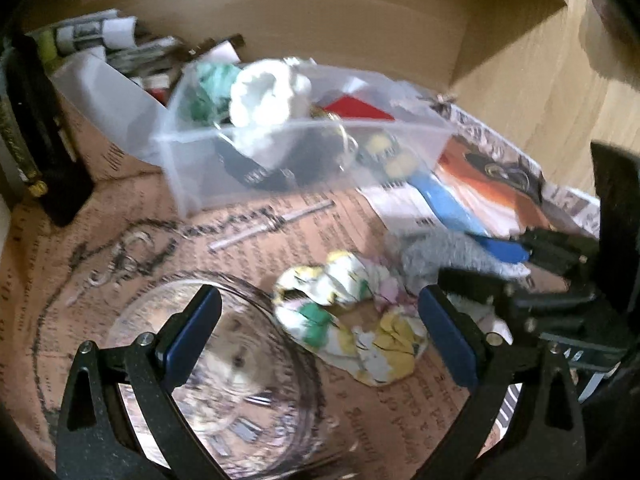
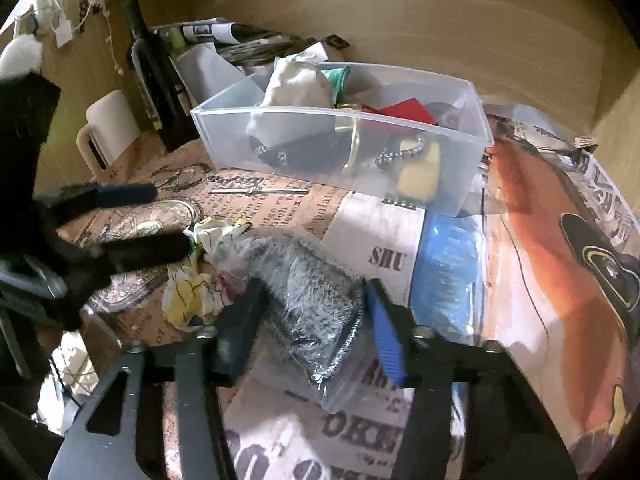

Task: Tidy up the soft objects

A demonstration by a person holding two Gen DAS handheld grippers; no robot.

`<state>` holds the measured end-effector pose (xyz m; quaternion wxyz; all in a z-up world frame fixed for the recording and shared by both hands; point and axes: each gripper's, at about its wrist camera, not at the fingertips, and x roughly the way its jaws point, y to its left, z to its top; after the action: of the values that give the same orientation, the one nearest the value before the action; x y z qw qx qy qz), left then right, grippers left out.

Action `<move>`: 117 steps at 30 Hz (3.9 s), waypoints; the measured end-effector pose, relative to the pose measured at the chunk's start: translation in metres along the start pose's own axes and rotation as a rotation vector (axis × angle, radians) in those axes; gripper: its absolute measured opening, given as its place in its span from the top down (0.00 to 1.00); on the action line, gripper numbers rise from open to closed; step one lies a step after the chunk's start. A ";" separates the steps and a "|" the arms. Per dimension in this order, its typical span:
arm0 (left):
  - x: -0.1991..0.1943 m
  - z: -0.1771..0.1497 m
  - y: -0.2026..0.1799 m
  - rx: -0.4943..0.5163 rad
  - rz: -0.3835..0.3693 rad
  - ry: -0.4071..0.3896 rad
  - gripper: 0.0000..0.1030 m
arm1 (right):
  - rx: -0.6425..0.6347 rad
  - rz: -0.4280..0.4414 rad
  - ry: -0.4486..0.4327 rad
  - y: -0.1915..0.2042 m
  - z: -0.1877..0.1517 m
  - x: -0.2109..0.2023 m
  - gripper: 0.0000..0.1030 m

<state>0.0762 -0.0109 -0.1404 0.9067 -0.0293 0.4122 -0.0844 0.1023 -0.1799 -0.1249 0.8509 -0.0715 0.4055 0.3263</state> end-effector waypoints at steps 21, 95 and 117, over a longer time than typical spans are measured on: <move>0.004 0.007 -0.015 0.051 -0.057 -0.027 0.71 | 0.050 -0.044 -0.160 -0.017 0.018 -0.040 0.76; -0.115 0.093 -0.005 0.030 0.048 -0.551 0.05 | 0.017 -0.123 -0.544 -0.010 0.100 -0.117 0.13; -0.137 0.074 -0.001 0.024 0.074 -0.592 0.00 | 0.008 -0.138 -0.571 0.004 0.087 -0.128 0.00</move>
<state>0.0435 0.0109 0.0101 0.9902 -0.0270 0.1297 -0.0441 0.0970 -0.2074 0.0276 0.9510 -0.0008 0.1449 0.2731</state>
